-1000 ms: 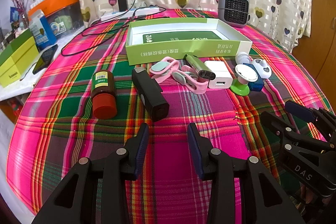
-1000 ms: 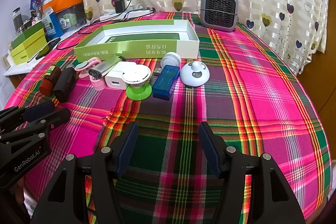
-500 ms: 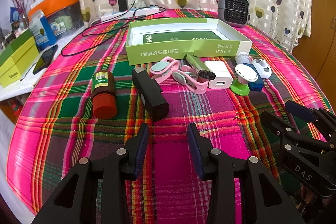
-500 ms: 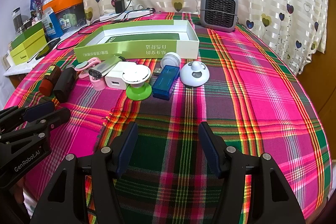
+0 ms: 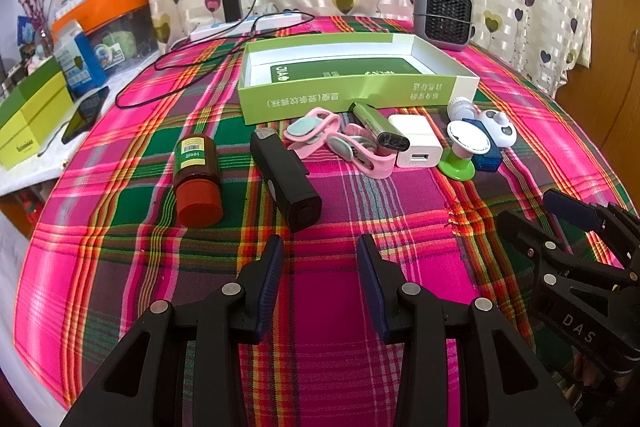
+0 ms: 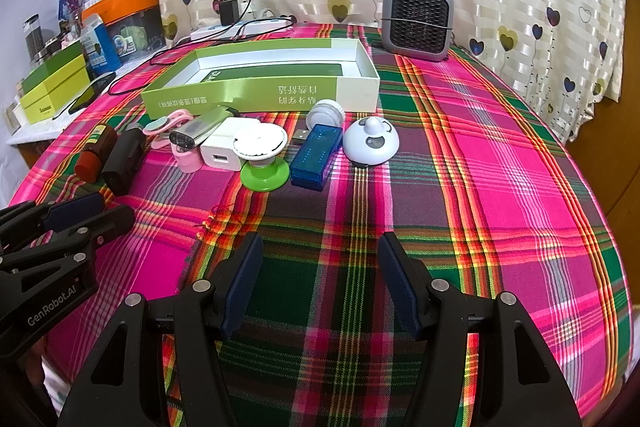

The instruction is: Organize rigid objects

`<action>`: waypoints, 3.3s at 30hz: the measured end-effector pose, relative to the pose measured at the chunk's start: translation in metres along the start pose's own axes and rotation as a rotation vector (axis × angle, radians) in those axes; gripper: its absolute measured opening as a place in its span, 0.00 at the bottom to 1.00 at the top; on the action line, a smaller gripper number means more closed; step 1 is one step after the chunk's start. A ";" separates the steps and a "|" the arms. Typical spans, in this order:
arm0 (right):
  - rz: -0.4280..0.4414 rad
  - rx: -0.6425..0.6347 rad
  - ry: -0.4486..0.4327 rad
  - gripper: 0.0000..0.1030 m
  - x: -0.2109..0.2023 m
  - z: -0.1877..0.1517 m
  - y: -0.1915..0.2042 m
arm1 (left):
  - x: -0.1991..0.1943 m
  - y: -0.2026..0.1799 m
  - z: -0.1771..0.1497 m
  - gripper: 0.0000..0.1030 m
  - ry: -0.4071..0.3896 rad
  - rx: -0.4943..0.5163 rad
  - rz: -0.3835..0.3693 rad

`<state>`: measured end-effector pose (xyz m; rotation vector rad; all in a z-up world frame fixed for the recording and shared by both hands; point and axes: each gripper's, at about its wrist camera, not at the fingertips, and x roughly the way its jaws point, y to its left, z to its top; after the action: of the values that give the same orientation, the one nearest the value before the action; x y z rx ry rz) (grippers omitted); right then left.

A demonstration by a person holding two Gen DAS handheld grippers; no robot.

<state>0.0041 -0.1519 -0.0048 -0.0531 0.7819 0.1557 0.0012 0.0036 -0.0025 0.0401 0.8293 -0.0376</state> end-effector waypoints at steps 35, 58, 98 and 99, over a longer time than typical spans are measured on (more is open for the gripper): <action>-0.012 -0.002 0.115 0.58 0.036 0.047 -0.055 | -0.013 0.083 0.022 0.35 -0.008 -0.133 -0.008; 0.027 -0.039 0.127 0.58 0.061 0.071 -0.050 | 0.030 0.092 0.041 0.35 0.071 -0.169 -0.002; 0.020 -0.029 0.123 0.32 0.065 0.077 -0.052 | 0.041 0.094 0.052 0.30 0.087 -0.163 0.025; 0.019 -0.027 0.123 0.32 0.065 0.078 -0.052 | 0.040 0.094 0.053 0.30 0.087 -0.164 0.019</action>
<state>0.1117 -0.1870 0.0039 -0.0812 0.9035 0.1821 0.0716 0.0940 0.0054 -0.1054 0.9163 0.0507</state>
